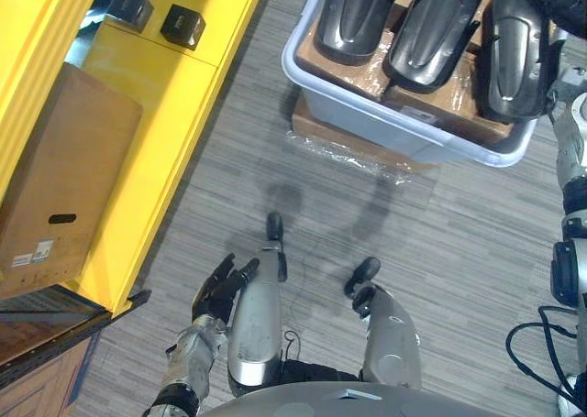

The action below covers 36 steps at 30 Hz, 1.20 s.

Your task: Walk over and take three plastic housings, then place them on the shelf

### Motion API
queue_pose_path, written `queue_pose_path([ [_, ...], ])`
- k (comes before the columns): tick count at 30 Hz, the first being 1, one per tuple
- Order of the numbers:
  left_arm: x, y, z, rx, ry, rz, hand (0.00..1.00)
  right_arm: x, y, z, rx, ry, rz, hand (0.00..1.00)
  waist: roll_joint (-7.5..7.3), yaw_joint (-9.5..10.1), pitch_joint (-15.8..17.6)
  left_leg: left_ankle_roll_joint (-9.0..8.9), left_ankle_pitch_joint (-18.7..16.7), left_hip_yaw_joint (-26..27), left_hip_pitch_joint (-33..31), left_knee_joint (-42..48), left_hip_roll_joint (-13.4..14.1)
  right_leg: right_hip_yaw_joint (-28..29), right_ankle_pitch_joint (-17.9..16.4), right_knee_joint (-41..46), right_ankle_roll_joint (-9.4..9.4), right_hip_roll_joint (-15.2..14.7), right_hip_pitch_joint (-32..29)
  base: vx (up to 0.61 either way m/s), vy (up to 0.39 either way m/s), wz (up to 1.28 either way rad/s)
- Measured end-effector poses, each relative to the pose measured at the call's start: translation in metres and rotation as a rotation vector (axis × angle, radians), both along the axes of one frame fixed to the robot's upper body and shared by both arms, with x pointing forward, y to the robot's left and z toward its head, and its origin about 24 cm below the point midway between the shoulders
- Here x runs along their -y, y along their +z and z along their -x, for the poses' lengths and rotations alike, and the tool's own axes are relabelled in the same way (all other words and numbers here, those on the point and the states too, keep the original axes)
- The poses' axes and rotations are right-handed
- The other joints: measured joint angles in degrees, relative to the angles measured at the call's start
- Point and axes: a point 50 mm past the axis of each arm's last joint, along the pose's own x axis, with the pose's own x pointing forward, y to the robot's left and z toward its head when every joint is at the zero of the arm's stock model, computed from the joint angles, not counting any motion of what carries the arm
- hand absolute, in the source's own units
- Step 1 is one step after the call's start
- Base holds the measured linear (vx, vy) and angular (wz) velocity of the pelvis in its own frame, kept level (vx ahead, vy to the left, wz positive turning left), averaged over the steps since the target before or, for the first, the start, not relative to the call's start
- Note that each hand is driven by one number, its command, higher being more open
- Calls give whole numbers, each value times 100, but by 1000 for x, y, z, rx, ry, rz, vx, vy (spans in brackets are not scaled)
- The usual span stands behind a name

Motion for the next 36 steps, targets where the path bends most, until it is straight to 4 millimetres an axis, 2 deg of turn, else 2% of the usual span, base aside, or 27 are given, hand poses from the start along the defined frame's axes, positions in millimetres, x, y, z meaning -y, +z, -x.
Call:
queue_pose_path([
  [8,-9,1,3,-1,23,-15,100,30,-54,4,-248,-79,-202,100,-142,-61,8,-10,-2,119,3,-26,144,106,84,-129,-5,150,12,45,-14,-9],
  [15,-14,1,4,-3,26,-25,100,37,-65,7,-290,-112,-237,100,-186,-123,16,-34,-3,168,-10,-100,178,133,133,-257,-10,213,-40,-7,9,-6],
  [19,-13,2,3,19,26,-14,100,40,-69,9,-306,-128,-247,100,-183,-110,14,-28,35,147,-251,-98,166,126,135,-198,-11,206,-288,8,-1,1],
  [24,-6,2,1,40,27,35,100,48,-86,14,-409,-177,-309,100,-121,-40,6,-17,67,75,-475,-45,62,81,105,-33,-34,97,-500,40,8,7],
  [25,-4,2,1,43,23,40,100,50,-85,15,-411,-184,-310,100,-84,-39,8,-14,65,34,-523,-10,39,56,88,9,-26,70,-524,3,24,23],
  [27,5,4,-6,56,-12,51,100,69,-74,30,-410,-255,-297,100,96,9,34,32,79,-52,-667,23,-48,-9,15,216,2,-84,-672,-23,22,25],
  [28,7,4,-6,57,-13,56,100,72,-71,32,-406,-269,-297,100,129,31,38,46,89,-58,-694,26,-70,-8,11,248,4,-109,-706,-40,22,16],
  [30,9,3,-6,61,-13,58,100,72,-64,31,-385,-286,-308,100,172,30,37,70,104,-78,-763,28,-130,-12,-22,355,0,-191,-812,-36,18,10],
  [32,12,3,-8,63,-18,66,100,71,-58,30,-382,-298,-292,100,279,58,52,78,109,-125,-821,48,-168,-47,-42,409,-7,-239,-860,-43,-1,12],
  [36,16,2,-8,62,-17,83,100,67,-48,24,-383,-291,-269,100,355,97,50,56,117,-139,-883,-1,-232,-36,-76,520,-16,-317,-1007,-19,-2,3],
])
